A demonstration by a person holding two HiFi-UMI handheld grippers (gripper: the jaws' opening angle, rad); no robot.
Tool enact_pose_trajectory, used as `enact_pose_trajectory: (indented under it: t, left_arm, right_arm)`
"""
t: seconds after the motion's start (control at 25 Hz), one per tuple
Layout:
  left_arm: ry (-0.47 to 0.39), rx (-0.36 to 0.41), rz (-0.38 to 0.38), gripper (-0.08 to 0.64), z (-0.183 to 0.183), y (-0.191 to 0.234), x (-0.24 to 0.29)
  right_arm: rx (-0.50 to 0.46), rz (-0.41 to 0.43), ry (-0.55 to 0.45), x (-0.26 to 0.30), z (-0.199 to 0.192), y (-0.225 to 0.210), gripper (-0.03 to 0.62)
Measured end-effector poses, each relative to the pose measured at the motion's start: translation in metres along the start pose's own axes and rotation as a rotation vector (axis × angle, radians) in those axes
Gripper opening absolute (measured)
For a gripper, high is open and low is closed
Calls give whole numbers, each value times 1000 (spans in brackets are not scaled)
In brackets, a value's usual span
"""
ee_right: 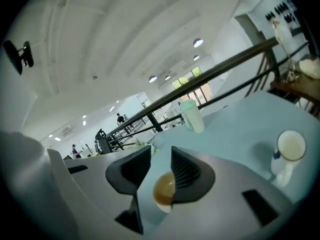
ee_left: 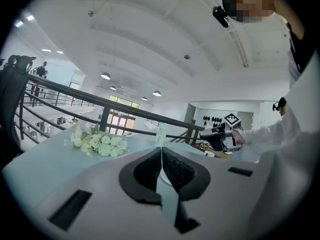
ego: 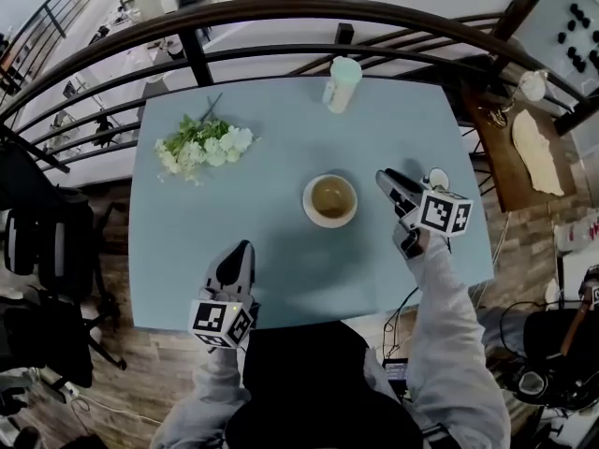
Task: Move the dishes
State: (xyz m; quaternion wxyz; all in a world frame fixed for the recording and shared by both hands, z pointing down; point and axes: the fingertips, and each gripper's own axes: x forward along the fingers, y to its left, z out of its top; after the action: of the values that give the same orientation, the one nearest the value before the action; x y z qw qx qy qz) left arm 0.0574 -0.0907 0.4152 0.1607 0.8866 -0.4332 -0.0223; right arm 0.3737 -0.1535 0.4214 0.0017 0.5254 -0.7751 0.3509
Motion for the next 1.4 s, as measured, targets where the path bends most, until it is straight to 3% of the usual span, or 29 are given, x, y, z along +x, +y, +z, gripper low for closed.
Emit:
enact_pose_trajectory:
  t: [0.08, 0.2, 0.32, 0.4, 0.56, 0.72, 0.88, 1.24, 1.4]
  left_arm:
    - [-2, 21, -24, 17, 6, -9, 9]
    - [4, 45, -62, 17, 9, -26, 23]
    - [15, 60, -99, 17, 5, -46, 36]
    - [29, 70, -121, 17, 0, -60, 44]
    - [58, 85, -157, 17, -14, -87, 60]
    - [85, 108, -183, 17, -30, -112, 71]
    - [126, 131, -187, 17, -48, -131, 74]
    - [134, 137, -96, 17, -57, -129, 84]
    - [154, 121, -46, 17, -62, -123, 86]
  right_arm:
    - [-27, -7, -65, -20, 8, -4, 84]
    - [21, -25, -173, -51, 15, -24, 9]
    - [57, -79, -296, -89, 15, -53, 8]
    - [22, -133, -353, -113, 8, -73, 8]
    - [-136, -339, -367, -151, -12, -109, 12]
    - [-165, -468, -340, -159, -42, -152, 52]
    - [-152, -490, -342, -153, -59, -181, 144]
    - [-210, -529, -293, -102, -45, -222, 466]
    - [-245, -564, -260, -79, -34, -240, 505]
